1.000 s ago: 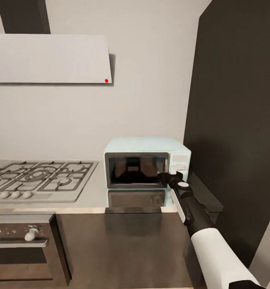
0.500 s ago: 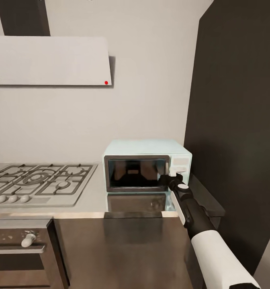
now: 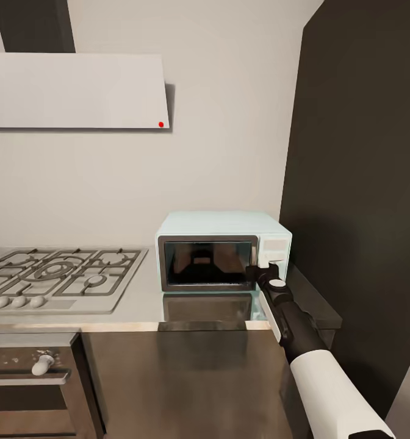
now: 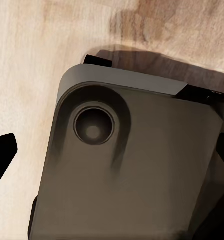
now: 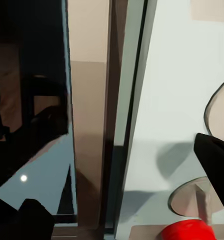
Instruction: In the kitchen, take the popcorn bag from the countertop, put it into the microwave, and heat it until the popcorn is cooked so the cooked popcorn ends up inside the bag.
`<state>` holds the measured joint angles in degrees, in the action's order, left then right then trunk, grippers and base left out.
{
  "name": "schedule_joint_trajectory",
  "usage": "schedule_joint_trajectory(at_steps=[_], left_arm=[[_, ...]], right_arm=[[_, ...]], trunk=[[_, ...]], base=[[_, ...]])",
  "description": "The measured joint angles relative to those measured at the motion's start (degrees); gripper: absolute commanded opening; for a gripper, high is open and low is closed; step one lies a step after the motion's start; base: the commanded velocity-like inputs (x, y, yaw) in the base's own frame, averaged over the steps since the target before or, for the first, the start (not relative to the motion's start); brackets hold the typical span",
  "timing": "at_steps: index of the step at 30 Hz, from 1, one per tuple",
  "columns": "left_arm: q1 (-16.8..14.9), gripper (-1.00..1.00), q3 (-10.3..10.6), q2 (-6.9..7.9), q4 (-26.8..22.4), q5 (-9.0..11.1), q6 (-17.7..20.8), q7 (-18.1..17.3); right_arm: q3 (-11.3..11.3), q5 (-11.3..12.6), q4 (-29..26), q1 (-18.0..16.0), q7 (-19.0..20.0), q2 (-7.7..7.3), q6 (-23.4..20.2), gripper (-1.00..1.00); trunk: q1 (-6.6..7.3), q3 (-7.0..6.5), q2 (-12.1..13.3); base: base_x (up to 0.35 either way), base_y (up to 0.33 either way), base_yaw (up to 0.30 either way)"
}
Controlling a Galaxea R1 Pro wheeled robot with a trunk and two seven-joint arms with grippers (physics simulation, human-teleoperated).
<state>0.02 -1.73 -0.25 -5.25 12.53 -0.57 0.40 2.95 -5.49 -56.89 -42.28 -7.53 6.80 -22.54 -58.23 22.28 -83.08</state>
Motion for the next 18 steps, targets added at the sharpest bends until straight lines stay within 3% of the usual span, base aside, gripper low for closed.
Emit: schedule_joint_trajectory(at_steps=[7, 9, 10, 18], left_arm=[[0.0, 1.00, -0.1, -0.04, 0.0, 0.0, -0.1, -0.1], [0.0, 1.00, 0.0, -0.04, 0.0, 0.0, -0.1, -0.1], [0.0, 1.00, 0.0, -0.02, 0.0, 0.0, -0.1, -0.1], [0.0, 1.00, -0.1, 0.00, 0.0, 0.0, -0.1, -0.1]], right_arm=[[0.0, 0.1, 0.2, -0.9, 0.7, 0.03, -0.1, -1.00], [0.6, 2.5, 0.2, -0.9, 2.0, 0.14, 0.2, -1.00], [0.8, 2.6, 0.3, -0.9, 1.7, 0.20, 0.1, -1.00], [-0.1, -0.8, 0.4, -1.0, 0.5, 0.38, 0.0, -1.00]], trunk=[[-0.50, 0.00, 0.0], [-0.50, 0.00, 0.0], [-0.50, 0.00, 0.0], [-0.49, -0.02, 0.0]], base=[[-0.070, 0.024, 0.000], [-0.025, 0.009, 0.000], [-0.006, 0.002, 0.000], [-0.001, 0.000, 0.000]])
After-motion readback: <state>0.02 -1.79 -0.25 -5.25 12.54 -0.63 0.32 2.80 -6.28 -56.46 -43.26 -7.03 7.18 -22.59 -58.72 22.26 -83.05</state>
